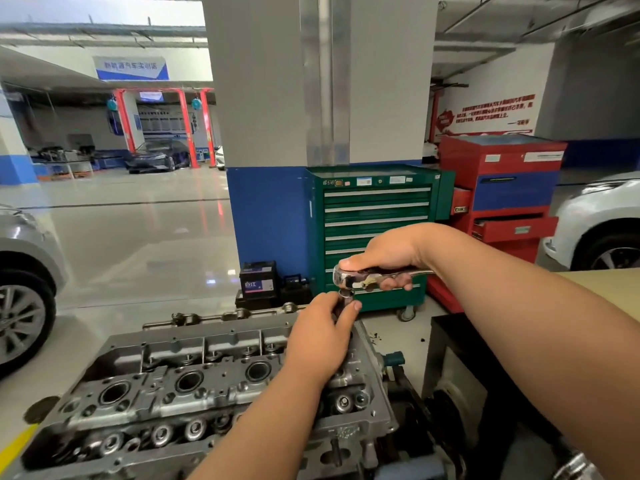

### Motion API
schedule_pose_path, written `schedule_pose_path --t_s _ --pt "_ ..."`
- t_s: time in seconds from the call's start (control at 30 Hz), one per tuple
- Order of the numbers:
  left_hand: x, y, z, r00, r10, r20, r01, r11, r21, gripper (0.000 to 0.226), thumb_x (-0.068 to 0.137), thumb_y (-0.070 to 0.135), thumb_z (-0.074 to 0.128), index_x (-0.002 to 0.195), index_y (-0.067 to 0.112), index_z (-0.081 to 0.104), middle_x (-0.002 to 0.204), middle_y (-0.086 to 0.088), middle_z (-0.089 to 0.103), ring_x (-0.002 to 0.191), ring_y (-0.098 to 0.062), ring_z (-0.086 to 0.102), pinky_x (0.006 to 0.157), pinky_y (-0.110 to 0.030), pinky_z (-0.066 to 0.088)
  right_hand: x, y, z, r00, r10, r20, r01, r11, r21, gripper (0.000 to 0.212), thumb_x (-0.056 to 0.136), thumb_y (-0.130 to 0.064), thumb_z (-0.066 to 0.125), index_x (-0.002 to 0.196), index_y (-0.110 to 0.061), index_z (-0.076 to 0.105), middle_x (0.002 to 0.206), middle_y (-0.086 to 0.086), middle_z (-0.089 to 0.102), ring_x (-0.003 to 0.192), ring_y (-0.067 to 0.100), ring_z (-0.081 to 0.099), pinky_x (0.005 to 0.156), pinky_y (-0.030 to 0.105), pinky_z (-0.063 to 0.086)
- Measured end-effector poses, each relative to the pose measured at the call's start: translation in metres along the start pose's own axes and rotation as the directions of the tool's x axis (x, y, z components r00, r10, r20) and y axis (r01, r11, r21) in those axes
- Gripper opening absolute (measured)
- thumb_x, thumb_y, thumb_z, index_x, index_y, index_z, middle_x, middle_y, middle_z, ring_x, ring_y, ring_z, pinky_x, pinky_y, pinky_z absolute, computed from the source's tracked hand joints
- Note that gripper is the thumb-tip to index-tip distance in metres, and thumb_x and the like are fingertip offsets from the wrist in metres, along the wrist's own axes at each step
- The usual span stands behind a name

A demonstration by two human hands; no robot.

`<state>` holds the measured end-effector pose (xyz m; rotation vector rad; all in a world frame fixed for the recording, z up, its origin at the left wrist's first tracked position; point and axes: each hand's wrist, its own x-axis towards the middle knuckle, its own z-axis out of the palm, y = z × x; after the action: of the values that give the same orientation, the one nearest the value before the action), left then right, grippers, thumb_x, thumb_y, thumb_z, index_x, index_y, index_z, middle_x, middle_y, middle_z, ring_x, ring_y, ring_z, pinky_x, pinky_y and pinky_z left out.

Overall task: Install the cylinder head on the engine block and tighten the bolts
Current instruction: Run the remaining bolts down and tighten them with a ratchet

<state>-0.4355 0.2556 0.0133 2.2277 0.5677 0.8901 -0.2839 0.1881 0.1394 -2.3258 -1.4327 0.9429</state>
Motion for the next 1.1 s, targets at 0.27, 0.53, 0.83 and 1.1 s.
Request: schedule_pose_path --t_s 0.27,0.53,0.83,1.1 --pt "0.001 -0.002 -0.001 1.0 -0.027 -0.003 0.027 0.999 -0.026 0.031 0.094 0.05 0.046 0.098 0.023 0.061 0.084 0.005 0.063 0.076 -0.011 0.057 0.074 -0.039 0.051 0.027 -0.008 -0.018 0.974 -0.153 0.169 0.185 0.964 -0.192 0.068 0.072 -0.077 0.045 0.062 -0.011 0.059 0.048 0.002 0.051 0.039 0.014 0.04 0.05 0.026 0.043" --pt "0.001 -0.003 0.002 0.999 -0.013 -0.034 0.014 1.0 0.024 0.027 0.094 0.052 0.044 0.089 0.028 0.056 0.077 0.004 0.059 0.069 -0.006 0.053 0.062 -0.026 0.043 0.052 -0.017 -0.031 0.9 -0.189 0.393 0.294 0.928 -0.228 0.056 0.079 -0.061 0.044 0.066 -0.007 0.052 0.049 0.003 0.048 0.038 0.013 0.037 0.05 0.028 0.039" --pt "0.002 -0.002 0.004 0.998 0.024 -0.052 -0.02 0.997 0.078 0.024 0.094 0.047 0.046 0.11 0.034 0.058 0.092 0.014 0.062 0.083 0.002 0.054 0.069 -0.013 0.041 0.061 -0.02 -0.031 0.875 -0.216 0.432 0.382 0.858 -0.343 0.049 0.091 -0.053 0.051 0.071 -0.009 0.059 0.05 0.004 0.056 0.04 0.016 0.04 0.047 0.024 0.04" --pt "0.007 -0.003 0.008 0.999 0.02 -0.045 -0.011 0.982 0.189 0.011 0.095 0.048 0.041 0.087 0.041 0.045 0.077 0.018 0.052 0.068 0.0 0.049 0.058 -0.021 0.034 0.016 -0.008 -0.002 0.975 -0.222 0.005 0.195 0.846 -0.497 0.081 0.075 -0.085 0.027 0.06 -0.013 0.063 0.053 0.002 0.061 0.047 0.02 0.047 0.057 0.027 0.046"
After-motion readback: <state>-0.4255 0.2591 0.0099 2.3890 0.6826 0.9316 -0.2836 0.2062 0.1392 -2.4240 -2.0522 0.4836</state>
